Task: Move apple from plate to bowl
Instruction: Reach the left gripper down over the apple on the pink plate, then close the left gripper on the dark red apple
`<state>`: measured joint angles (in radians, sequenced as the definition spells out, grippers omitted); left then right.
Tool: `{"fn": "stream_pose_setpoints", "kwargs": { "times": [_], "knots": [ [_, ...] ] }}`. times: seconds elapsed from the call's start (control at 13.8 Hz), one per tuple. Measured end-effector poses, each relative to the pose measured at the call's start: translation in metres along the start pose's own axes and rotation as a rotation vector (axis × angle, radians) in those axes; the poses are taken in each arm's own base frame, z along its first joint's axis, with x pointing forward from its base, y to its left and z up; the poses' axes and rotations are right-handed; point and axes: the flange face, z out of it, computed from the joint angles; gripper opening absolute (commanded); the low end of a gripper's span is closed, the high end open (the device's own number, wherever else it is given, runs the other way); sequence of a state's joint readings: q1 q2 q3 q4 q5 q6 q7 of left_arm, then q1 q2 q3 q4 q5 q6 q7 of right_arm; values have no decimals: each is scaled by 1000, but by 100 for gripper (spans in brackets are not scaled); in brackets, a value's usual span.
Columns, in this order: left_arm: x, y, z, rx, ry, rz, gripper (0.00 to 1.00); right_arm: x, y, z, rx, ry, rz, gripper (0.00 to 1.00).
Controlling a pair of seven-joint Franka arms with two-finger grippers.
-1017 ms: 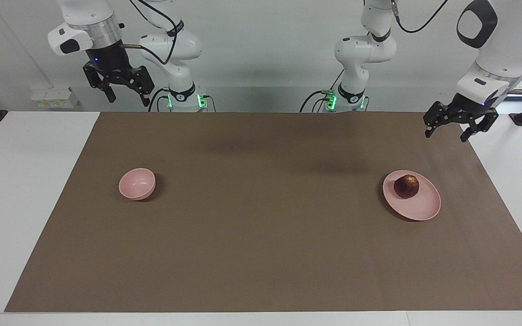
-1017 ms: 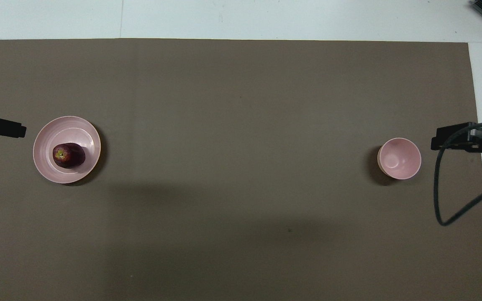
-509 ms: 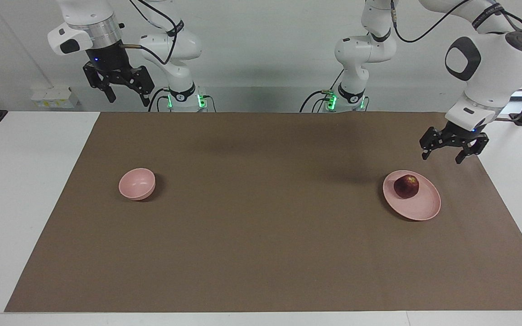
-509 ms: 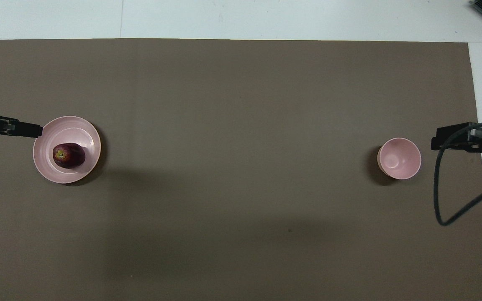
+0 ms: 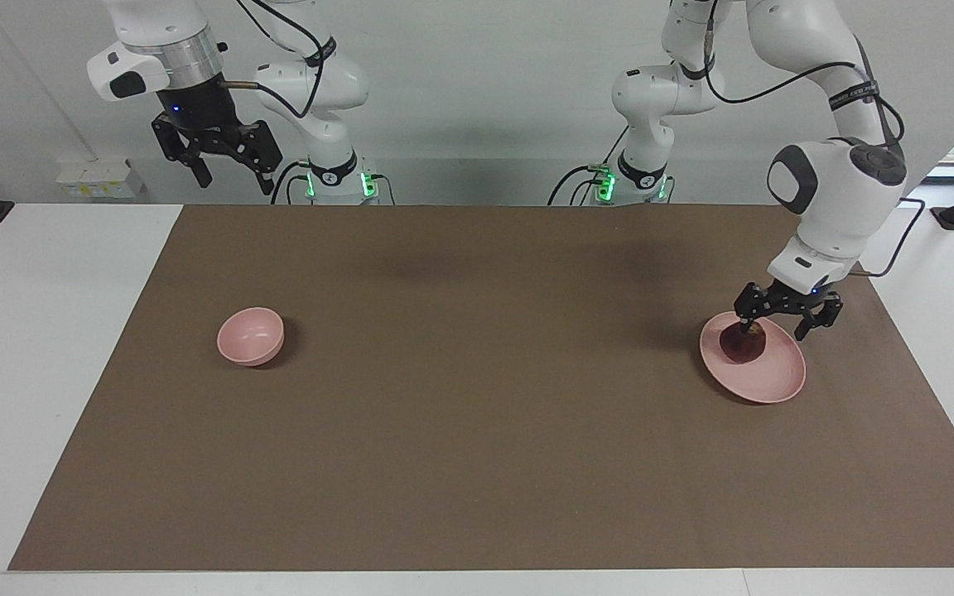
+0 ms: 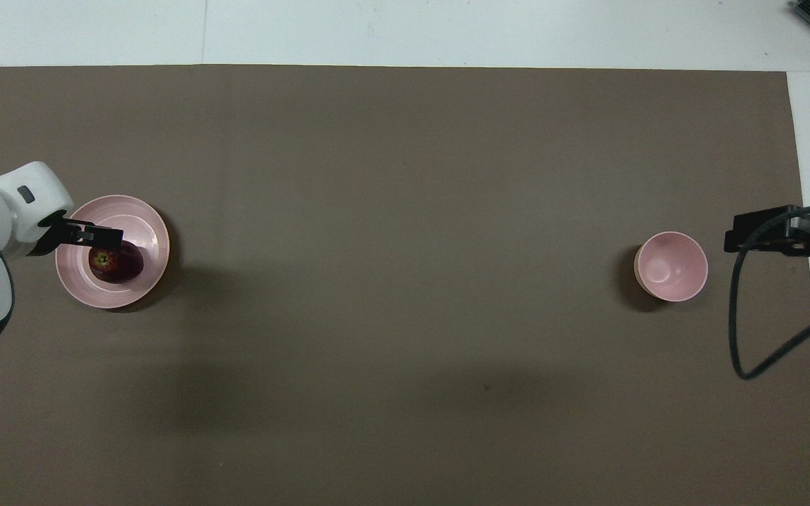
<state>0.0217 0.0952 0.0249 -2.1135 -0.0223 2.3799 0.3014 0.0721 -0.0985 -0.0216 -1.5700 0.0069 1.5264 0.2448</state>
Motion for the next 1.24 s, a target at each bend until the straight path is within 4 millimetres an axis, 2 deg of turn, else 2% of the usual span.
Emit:
{"fn": "stream_pose_setpoints", "kwargs": {
  "times": [0.22,0.44,0.65,0.94,1.02,1.16,1.24],
  "knots": [
    [-13,3,31,-2,-13,-1,100,0,0,0,0,0,0,100],
    [-19,4,45,-5,-27,0,100,0,0,0,0,0,0,100],
    [-24,5,51,-7,-35,-2,100,0,0,0,0,0,0,100],
    [-24,4,49,-6,-33,-2,48,0,0,0,0,0,0,100],
    [-24,4,48,-6,-32,1,41,0,0,0,0,0,0,100],
    [-24,4,48,-6,-32,40,16,0,0,0,0,0,0,100],
    [-24,3,48,-6,-31,61,11,0,0,0,0,0,0,100]
  ]
}}
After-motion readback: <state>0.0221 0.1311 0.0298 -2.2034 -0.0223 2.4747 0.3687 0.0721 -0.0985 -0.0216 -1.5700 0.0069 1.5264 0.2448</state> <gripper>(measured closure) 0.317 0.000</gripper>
